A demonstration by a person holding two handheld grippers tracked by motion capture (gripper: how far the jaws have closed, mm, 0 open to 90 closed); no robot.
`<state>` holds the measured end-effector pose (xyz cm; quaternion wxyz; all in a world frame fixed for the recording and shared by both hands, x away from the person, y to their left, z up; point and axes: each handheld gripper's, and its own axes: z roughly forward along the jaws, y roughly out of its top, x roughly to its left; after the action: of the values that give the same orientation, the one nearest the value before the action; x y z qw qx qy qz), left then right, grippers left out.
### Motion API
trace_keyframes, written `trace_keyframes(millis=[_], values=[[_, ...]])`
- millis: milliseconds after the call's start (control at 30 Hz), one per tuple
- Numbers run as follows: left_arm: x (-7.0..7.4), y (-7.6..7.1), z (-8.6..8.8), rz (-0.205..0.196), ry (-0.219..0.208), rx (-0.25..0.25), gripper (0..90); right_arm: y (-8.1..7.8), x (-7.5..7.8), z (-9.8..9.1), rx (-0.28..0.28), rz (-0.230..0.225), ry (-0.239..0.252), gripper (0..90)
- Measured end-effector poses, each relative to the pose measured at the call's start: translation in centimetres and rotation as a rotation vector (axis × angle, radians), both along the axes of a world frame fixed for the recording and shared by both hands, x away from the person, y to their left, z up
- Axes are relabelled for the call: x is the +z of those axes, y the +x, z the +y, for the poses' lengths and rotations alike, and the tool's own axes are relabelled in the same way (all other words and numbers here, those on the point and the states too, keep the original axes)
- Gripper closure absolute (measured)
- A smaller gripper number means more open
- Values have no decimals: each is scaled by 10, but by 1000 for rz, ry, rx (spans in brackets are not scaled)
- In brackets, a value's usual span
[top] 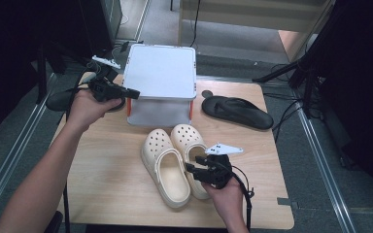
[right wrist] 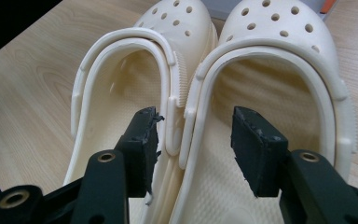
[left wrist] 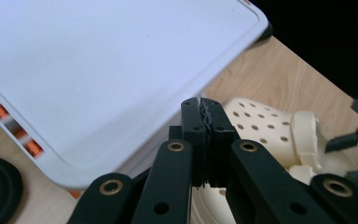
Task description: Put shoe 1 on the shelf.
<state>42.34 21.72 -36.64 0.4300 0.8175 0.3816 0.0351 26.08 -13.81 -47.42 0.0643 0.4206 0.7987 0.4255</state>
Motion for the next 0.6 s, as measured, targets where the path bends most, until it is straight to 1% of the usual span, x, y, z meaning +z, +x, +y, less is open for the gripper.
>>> trace_keyframes(millis=[67,133,200,267,300,367,467,500,600], values=[[2,4,-3,-8,13,-1,896,0,-1,1,-2,3,4,517],[2,10,-5,-7,16,2,895,0,-2,3,-6,2,-8,508],[0,16,-5,-9,24,7,895,0,-3,5,-13,10,0,494],[-2,21,-6,-1,31,8,894,0,-5,7,-17,5,-4,482],[-4,23,-7,-6,41,11,894,0,-5,9,-18,4,-6,479],[-7,26,-9,-3,60,12,890,0,-6,12,-20,0,-11,472],[-11,29,-9,4,60,14,890,1,-9,16,-22,10,-13,466],[-12,30,-8,9,47,13,890,1,-10,17,-24,13,-12,466],[-12,30,-8,5,43,15,891,2,-11,20,-25,14,-14,465]])
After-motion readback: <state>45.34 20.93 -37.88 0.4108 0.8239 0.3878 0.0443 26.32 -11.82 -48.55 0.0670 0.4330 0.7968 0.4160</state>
